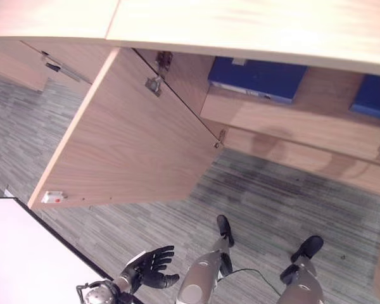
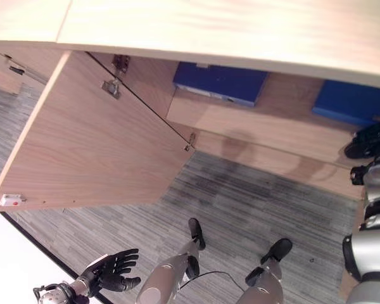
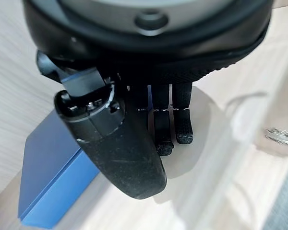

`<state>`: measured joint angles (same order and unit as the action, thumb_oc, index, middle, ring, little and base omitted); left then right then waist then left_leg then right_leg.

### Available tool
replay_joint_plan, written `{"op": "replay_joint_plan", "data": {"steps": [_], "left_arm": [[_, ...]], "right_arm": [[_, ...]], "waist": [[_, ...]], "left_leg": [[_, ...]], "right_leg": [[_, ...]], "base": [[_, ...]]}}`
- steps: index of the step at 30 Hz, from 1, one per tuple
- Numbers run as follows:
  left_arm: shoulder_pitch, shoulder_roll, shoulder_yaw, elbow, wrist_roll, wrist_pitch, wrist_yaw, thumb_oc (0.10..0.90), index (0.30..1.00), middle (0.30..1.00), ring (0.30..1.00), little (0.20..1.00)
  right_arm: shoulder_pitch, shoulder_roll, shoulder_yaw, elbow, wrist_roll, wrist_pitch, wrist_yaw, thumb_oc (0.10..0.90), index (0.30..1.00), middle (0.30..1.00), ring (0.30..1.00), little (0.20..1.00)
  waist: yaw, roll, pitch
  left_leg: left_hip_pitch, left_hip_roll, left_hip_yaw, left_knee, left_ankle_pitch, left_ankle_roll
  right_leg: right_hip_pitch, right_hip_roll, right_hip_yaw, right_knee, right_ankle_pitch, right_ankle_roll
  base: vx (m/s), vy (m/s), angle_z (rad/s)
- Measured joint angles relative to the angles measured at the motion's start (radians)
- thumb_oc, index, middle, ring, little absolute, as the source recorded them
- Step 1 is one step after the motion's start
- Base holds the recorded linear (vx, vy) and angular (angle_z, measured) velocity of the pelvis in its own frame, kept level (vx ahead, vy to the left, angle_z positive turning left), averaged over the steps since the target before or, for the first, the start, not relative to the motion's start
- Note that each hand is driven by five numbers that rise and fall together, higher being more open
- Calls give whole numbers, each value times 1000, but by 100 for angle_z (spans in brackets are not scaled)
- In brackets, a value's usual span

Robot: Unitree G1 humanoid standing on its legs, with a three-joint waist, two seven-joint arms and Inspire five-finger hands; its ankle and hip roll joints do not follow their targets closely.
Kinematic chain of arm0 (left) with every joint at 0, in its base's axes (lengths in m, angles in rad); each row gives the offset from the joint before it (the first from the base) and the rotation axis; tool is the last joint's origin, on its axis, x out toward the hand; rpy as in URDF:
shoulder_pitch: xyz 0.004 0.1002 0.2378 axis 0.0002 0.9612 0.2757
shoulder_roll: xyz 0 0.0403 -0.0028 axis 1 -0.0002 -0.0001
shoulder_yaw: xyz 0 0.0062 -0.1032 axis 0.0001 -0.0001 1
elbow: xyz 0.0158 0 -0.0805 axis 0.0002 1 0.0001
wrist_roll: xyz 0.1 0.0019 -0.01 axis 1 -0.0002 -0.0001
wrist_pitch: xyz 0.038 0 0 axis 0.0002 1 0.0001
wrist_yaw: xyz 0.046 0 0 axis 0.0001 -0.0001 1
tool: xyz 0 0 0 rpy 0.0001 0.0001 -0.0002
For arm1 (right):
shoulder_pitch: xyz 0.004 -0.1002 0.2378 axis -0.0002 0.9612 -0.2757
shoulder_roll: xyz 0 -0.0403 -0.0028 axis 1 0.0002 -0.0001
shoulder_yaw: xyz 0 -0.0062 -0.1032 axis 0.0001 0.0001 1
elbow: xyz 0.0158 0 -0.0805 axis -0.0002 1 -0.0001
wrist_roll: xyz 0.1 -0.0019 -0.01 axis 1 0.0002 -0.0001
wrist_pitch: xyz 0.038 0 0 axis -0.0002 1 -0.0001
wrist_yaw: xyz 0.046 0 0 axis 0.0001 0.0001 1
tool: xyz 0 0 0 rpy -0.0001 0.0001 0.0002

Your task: Put the empty folder in the office cabinet

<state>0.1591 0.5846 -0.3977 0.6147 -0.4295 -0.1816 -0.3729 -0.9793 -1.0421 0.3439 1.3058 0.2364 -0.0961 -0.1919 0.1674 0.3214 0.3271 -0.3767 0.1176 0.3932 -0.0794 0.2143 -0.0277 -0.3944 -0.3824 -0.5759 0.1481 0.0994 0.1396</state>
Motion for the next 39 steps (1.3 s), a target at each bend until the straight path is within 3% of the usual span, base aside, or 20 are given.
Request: {"op": "replay_joint_plan", "data": {"steps": [2, 10, 15, 19, 20, 22, 23, 24, 25, 27, 28, 31, 32, 34, 36, 38, 39], "left_arm": [[0, 2, -4, 5, 1, 0, -9, 800, 900, 900, 900, 900], [-19, 1, -6, 2, -39, -1, -9, 800, 900, 900, 900, 900], [-23, 1, -4, 2, -41, 1, -9, 800, 900, 900, 900, 900], [-30, -15, 22, 10, -75, 3, -8, 800, 900, 900, 900, 900], [-55, -42, 42, 53, -75, 7, -3, 800, 900, 900, 900, 900], [-63, -56, 46, 75, -75, 7, 2, 800, 900, 900, 900, 900], [-64, -60, 52, 77, -74, 6, 1, 800, 900, 900, 900, 900], [-75, -94, 72, 103, -75, 6, 15, 800, 900, 900, 900, 900], [-77, -97, 71, 112, -73, 7, 14, 800, 900, 900, 900, 900], [-77, -108, 78, 141, -69, 9, 14, 800, 900, 900, 900, 900], [-78, -113, 86, 175, -57, 12, 16, 800, 900, 900, 900, 900], [-81, -162, 151, 241, -53, 24, 35, 800, 900, 900, 900, 900], [-76, -180, 176, 287, -40, 31, 55, 800, 900, 900, 900, 900], [-66, -179, 181, 294, -24, 31, 60, 800, 900, 900, 900, 900], [-61, -193, 212, 323, 0, 31, 68, 800, 900, 900, 900, 900], [-55, -210, 247, 334, 11, 31, 84, 800, 900, 900, 900, 900], [-57, -217, 257, 343, 11, 31, 90, 800, 900, 900, 900, 900]], "right_arm": [[-97, -22, 69, 7, -1, 20, 5, 400, 300, 300, 300, 300], [-228, -30, 215, 5, 1, 42, 13, 400, 300, 300, 300, 300], [-253, -33, 231, 3, 3, 42, 9, 400, 300, 300, 300, 300], [-277, -79, 209, -129, 22, 28, -38, 400, 300, 300, 300, 300], [-134, -61, 78, -261, 55, -9, -54, 400, 300, 300, 300, 300], [-81, -9, 54, -314, 80, -15, -58, 400, 300, 300, 300, 300], [-69, -5, 29, -338, 82, -15, -60, 400, 300, 300, 300, 300], [57, 47, -86, -437, 95, -55, -71, 400, 300, 300, 300, 300], [115, 80, -109, -478, 101, -56, -71, 400, 300, 300, 300, 300], [205, 144, -172, -538, 104, -68, -72, 400, 300, 300, 300, 300], [295, 218, -219, -596, 107, -77, -74, 400, 300, 300, 300, 300], [457, 360, -309, -723, 110, -84, -80, 400, 300, 300, 300, 300], [563, 475, -322, -784, 108, -93, -79, 400, 300, 300, 300, 300], [656, 567, -309, -798, 109, -91, -69, 400, 300, 300, 300, 300], [744, 643, -282, -804, 105, -78, -60, 400, 300, 300, 300, 300], [814, 667, -265, -828, 87, -71, -40, 400, 300, 300, 300, 300], [871, 683, -253, -831, 80, -71, -23, 598, 596, 596, 596, 596]], "waist": [[1, 0, 0], [-27, -1, 0], [-36, -1, 1], [-61, -11, 3], [-62, -29, 12], [-71, -65, 8], [-71, -69, 7], [-87, -92, 7], [-85, -121, 0], [-86, -153, -11], [-87, -184, -26], [-95, -213, -40], [-103, -235, -55], [-118, -253, -71], [-132, -271, -94], [-138, -278, -107], [-147, -288, -128]], "left_leg": [[-33, -5, 12, 0, 3, 6], [-94, -16, 21, 0, 16, 25], [-99, -14, 22, 0, 22, 27], [-88, -5, 13, 1, 27, 31], [-45, 4, 3, 1, 27, 30], [-12, 11, 0, 1, 26, 29], [-7, 12, -2, 0, 25, 28], [23, 21, -22, 0, 23, 26], [43, 26, -21, 0, 17, 19], [67, 29, -20, 0, 11, 10], [91, 31, -20, 0, 6, 5], [137, 32, -13, 0, -10, -8], [174, 33, -7, 0, -20, -14], [202, 34, 6, 0, -31, -24], [234, 37, 21, -1, -41, -31], [255, 38, 30, -1, -45, -34], [271, 42, 43, -1, -50, -40]], "right_leg": [[-58, -15, 19, 35, -10, 2], [-149, -34, 50, 74, -8, 0], [-155, -32, 54, 76, -4, -5], [-131, -18, 45, 74, 8, -21], [-73, -2, 31, 54, 7, -21], [-32, 10, 26, 41, -3, -16], [-23, 12, 24, 38, -2, -16], [42, 28, -10, 9, -1, -18], [67, 37, -12, -6, -1, -18], [97, 44, -15, -18, -1, -17], [129, 50, -16, -39, 2, -14], [190, 65, -19, -89, 18, -10], [236, 78, -15, -131, 33, -8], [269, 87, -11, -164, 47, -6], [295, 95, 5, -183, 51, -6], [319, 99, 7, -195, 55, -5], [326, 104, 19, -204, 58, -5]], "base": [[7, 1, -9], [12, -7, -2], [3, 1, 1], [9, -9, 3], [34, -9, 7], [52, 0, 2], [45, 18, 22], [51, 27, 20], [56, 41, 20], [46, 57, -2], [59, 73, -4], [70, 71, -6], [51, 76, -14], [71, 50, -16], [61, 45, -21], [33, 54, -17], [23, 61, -19]]}}
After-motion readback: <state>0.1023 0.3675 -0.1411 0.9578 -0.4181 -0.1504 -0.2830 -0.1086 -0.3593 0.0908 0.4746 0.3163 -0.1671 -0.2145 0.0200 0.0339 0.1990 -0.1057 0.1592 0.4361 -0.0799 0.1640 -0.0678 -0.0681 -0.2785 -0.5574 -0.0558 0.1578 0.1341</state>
